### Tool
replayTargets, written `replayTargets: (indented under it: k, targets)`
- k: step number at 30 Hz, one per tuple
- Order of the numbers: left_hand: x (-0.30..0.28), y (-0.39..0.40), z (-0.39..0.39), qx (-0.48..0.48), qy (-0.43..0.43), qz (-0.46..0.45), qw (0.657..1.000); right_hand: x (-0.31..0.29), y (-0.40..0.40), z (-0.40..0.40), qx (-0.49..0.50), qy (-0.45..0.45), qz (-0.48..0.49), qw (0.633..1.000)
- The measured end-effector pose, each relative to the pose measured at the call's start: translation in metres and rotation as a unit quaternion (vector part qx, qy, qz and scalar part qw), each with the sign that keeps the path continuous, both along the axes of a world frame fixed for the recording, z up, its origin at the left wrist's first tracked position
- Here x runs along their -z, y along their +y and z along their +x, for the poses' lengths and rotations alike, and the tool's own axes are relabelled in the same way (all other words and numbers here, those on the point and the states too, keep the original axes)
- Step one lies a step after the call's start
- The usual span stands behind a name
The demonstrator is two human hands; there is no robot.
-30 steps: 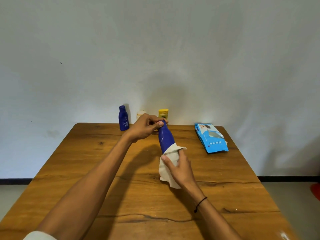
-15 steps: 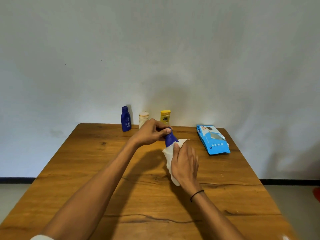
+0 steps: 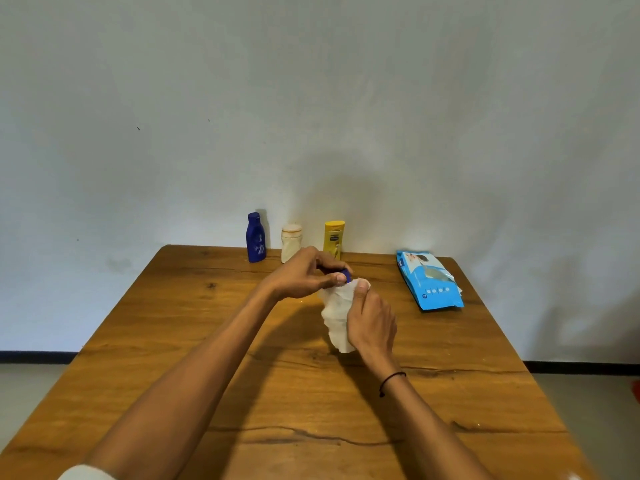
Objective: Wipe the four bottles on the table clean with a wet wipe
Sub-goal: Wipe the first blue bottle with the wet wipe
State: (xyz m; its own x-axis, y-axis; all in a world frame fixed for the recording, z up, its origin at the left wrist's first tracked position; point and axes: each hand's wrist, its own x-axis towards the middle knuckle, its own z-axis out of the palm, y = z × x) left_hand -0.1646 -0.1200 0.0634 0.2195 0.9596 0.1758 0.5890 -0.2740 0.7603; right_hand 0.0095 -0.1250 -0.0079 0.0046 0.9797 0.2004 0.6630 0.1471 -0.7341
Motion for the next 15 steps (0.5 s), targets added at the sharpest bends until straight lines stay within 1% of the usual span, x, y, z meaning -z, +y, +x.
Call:
replayTargets:
  k: [2, 3, 5, 6, 7, 9, 10, 11, 13, 15]
  targets:
    - [0.002, -0.002, -0.002, -0.001, -0.003, 0.001, 1.000, 0.003, 0.000, 0.003, 0.001, 0.037, -0.036, 0.999]
    - [0.003, -0.003, -0.002, 0.001, -0.005, 0.002, 1.000, 0.006, -0.002, 0.004, -0.015, 0.026, -0.017, 0.999]
    - [0.003, -0.005, 0.000, 0.014, -0.021, -0.008, 1.000, 0.011, -0.008, 0.003, -0.058, -0.042, 0.070, 0.995]
    - [0.003, -0.005, 0.002, 0.025, -0.032, -0.014, 0.999, 0.010, -0.009, 0.002, -0.076, -0.064, 0.095, 0.990]
    - [0.002, -0.005, 0.002, 0.034, -0.034, -0.016, 0.999, 0.009, -0.007, 0.002, -0.094, -0.061, 0.100, 0.989]
    - [0.000, -0.005, 0.002, 0.044, -0.019, -0.008, 0.999, 0.007, 0.002, 0.005, -0.153, 0.013, 0.048, 0.987]
    - [-0.001, -0.005, -0.001, 0.048, -0.014, -0.004, 0.999, 0.005, 0.006, 0.009, -0.192, 0.058, 0.002, 0.980]
    - [-0.002, -0.006, -0.004, 0.048, -0.019, -0.004, 0.999, 0.005, 0.009, 0.013, -0.228, 0.084, -0.030, 0.970]
    - [-0.001, -0.006, -0.014, 0.035, -0.066, -0.010, 0.997, 0.011, 0.010, 0.022, -0.270, 0.081, -0.043, 0.959]
    - [0.001, -0.005, -0.026, 0.018, -0.111, -0.009, 0.994, 0.019, 0.004, 0.029, -0.285, 0.079, -0.057, 0.954]
